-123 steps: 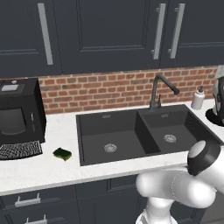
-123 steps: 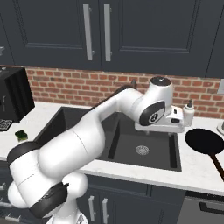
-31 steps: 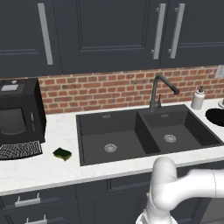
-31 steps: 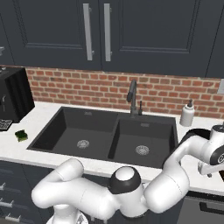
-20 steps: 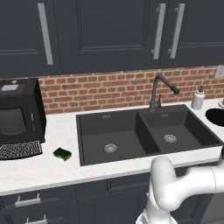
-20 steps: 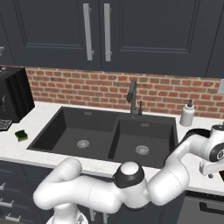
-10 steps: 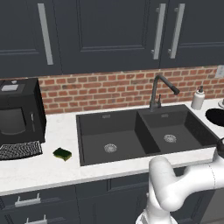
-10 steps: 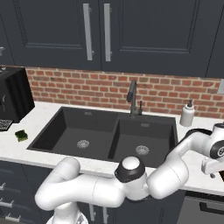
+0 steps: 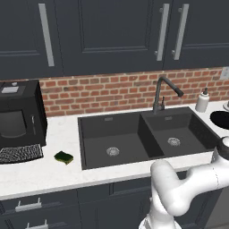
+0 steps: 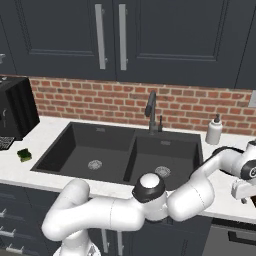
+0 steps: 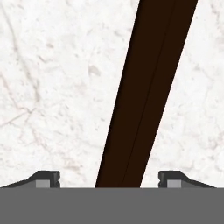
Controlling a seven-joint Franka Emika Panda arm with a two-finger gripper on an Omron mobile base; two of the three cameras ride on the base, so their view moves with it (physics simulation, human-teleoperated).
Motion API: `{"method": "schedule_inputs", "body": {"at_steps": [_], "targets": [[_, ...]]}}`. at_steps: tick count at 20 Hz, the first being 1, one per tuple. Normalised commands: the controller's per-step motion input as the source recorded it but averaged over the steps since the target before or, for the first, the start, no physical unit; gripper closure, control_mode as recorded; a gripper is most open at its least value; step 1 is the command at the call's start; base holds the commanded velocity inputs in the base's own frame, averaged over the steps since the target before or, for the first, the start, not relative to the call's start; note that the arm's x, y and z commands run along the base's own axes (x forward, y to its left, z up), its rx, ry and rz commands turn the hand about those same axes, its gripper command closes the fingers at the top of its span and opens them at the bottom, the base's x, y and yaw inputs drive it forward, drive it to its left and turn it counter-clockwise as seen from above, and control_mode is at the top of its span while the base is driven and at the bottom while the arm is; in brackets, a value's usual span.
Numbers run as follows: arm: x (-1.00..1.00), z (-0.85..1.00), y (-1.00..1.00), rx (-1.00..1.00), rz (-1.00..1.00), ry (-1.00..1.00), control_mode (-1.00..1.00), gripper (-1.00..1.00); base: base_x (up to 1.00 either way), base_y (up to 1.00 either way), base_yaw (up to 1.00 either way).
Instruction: Pick the pan and sponge and place them into the sink. Then turn on the water.
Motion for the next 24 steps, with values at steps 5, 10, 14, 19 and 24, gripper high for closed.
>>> {"method": "schedule_inputs", "body": {"at_steps": [5, 10, 14, 19, 24], "targets": [[-0.29, -0.80, 0.29, 0.00, 0.01, -0.01, -1.00, 1.00, 0.00, 0.00, 0.00], [-0.54, -0.62, 0.27, 0.00, 0.03, -0.18, -1.00, 1.00, 0.00, 0.00, 0.00], [-0.63, -0.29, 0.21, 0.01, 0.03, -0.34, -1.00, 1.00, 0.00, 0.00, 0.00], [-0.55, 0.01, 0.15, 0.10, 0.00, -0.37, -1.00, 1.00, 0.00, 0.00, 0.00], [-0.44, 0.31, 0.38, 0.14, 0.00, -0.18, -1.00, 1.00, 0.00, 0.00, 0.00]]}}
